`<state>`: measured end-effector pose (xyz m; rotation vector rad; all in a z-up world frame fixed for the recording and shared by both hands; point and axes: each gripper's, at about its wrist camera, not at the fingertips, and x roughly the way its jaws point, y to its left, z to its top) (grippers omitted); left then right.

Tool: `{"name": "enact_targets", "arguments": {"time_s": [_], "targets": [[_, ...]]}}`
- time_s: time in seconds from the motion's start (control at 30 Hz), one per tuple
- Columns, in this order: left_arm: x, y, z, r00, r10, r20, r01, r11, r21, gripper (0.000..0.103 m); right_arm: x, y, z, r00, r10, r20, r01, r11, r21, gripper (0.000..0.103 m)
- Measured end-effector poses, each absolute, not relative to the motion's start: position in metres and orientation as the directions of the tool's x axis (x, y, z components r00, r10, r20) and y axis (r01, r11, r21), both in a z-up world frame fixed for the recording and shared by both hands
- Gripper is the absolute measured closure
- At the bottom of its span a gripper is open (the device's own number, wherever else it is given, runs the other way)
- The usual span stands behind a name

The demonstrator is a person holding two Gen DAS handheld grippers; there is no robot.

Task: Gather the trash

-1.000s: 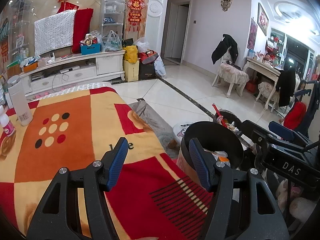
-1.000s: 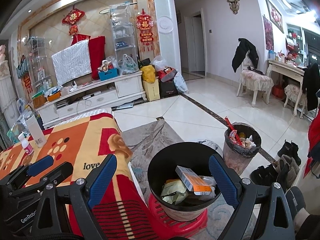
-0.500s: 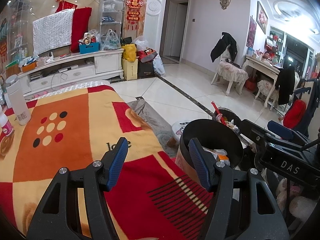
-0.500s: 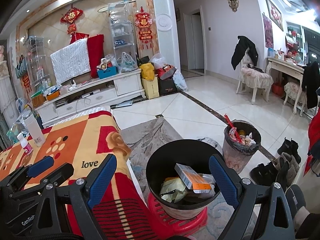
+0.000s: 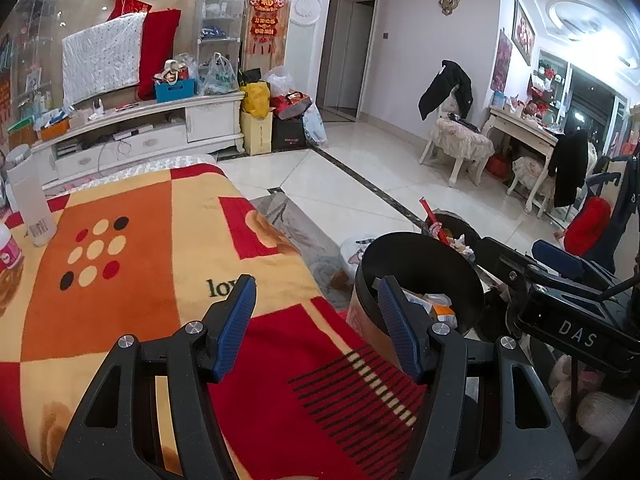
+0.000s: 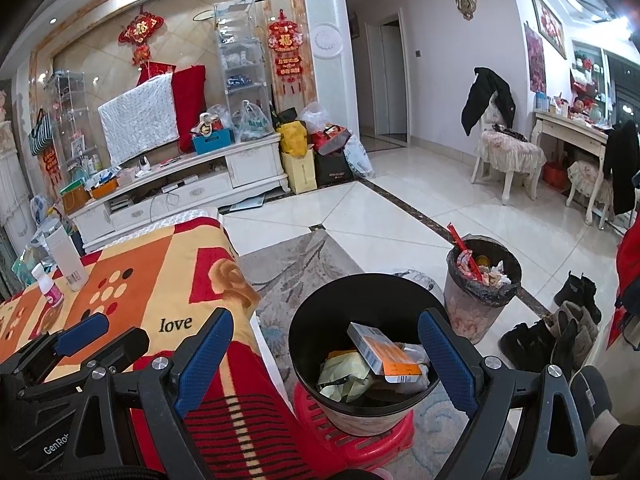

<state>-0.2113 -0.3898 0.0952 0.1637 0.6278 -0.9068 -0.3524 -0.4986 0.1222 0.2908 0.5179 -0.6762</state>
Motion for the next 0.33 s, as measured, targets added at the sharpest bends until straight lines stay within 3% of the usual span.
{"name": "enact_targets", "arguments": {"time_s": [0.33], "targets": [[-0.2044,-0.3813,0.0913,0.442,-0.689,-0.575,0.778,0.614,-0.137,0.04,-0.3474,-0.4958,0.12,0.659,-0.507,-0.555,0.649,0.757,0.08,0.011]]}}
